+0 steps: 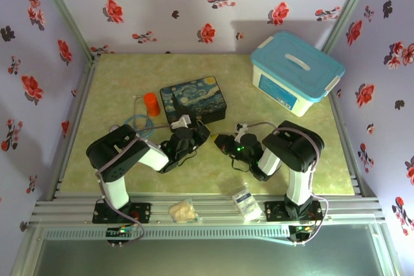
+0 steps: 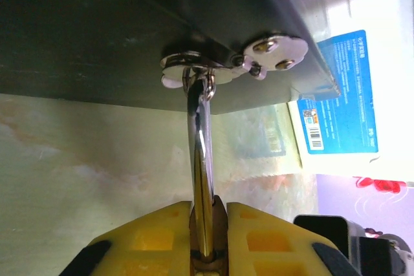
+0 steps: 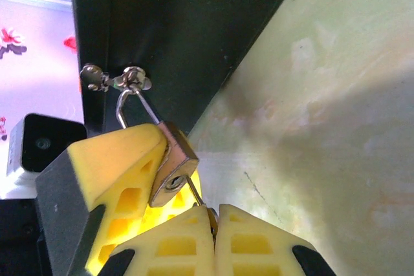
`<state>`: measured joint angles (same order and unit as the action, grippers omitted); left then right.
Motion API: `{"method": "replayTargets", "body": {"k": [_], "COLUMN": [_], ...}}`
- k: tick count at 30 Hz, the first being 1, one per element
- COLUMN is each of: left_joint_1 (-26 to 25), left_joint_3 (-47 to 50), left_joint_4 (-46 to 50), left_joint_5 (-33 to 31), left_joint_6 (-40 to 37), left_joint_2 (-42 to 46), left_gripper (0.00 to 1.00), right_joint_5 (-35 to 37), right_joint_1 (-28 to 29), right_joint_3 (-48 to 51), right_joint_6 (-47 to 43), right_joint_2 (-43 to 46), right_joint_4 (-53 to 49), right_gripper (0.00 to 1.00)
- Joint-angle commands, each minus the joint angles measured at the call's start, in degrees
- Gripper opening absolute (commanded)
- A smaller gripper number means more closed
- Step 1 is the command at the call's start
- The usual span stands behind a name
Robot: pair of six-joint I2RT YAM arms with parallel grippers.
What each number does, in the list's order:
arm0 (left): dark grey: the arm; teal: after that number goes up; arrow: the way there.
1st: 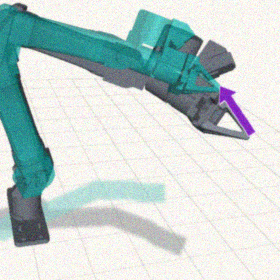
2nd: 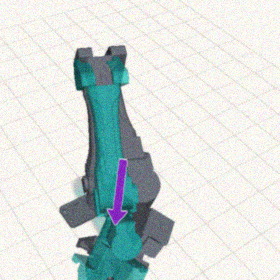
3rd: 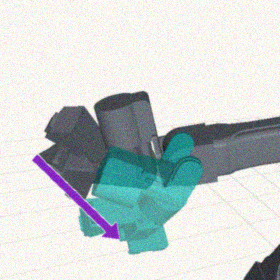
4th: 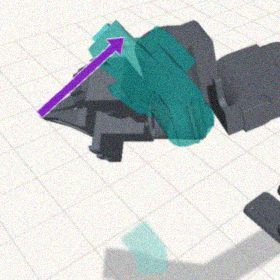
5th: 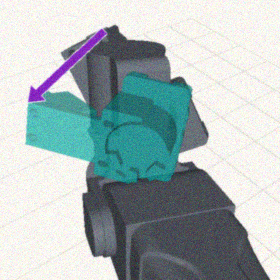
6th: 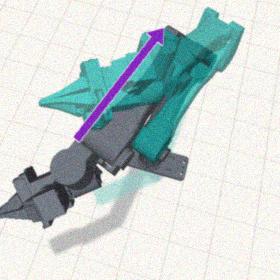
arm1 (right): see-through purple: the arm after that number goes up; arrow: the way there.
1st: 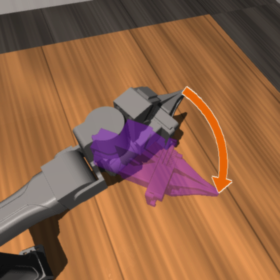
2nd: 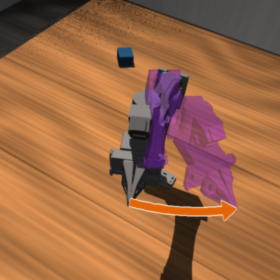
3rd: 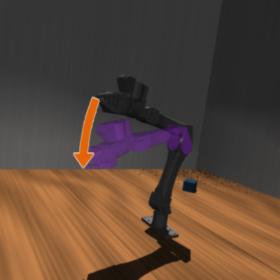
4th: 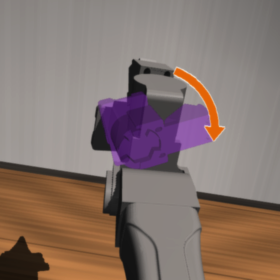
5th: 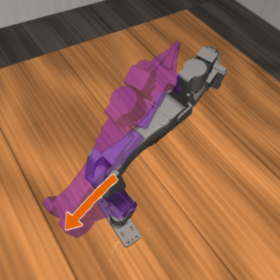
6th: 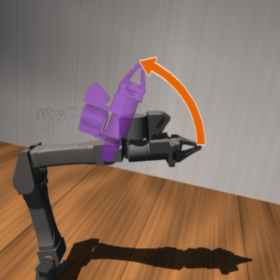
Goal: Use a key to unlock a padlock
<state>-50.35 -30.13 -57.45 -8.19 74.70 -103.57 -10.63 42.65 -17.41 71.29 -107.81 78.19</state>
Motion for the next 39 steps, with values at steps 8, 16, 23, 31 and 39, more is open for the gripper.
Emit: {"method": "replayTargets", "body": {"k": [8, 16, 23, 31, 39], "left_joint_1": [-0.72, -0.72, -0.97, -1.07, -1.16], "left_joint_3": [-0.34, -0.87, -0.81, -0.75, -0.86], "left_joint_4": [-8.11, -8.3, -8.6, -9.38, -9.86], "left_joint_5": [-0.49, -1.43, -3.11, -2.54, -2.45], "left_joint_6": [1.46, 1.24, 1.25, 2.04, 2.07], "left_joint_2": [-1.96, -2.2, -2.16, -2.64, -2.44], "left_gripper": [0.08, 0.08, 0.08, 0.08, 0.08], "right_joint_5": [3.13, 4.98, 8.3, 7.86, 6.41], "right_joint_1": [0.61, 1.61, 2.34, 2.46, 2.52], "right_joint_3": [-1.49, 0.35, 3.08, 1.4, -0.69], "right_joint_6": [2.28, 3.04, 3.33, 1.81, 2.31], "right_joint_2": [0.95, 1.11, 3.19, 4.1, 2.1], "right_joint_4": [1.26, 1.21, 1.26, 1.24, 1.26], "right_gripper": [0.0, 0.0, 0.0, 0.0, 0.0]}}
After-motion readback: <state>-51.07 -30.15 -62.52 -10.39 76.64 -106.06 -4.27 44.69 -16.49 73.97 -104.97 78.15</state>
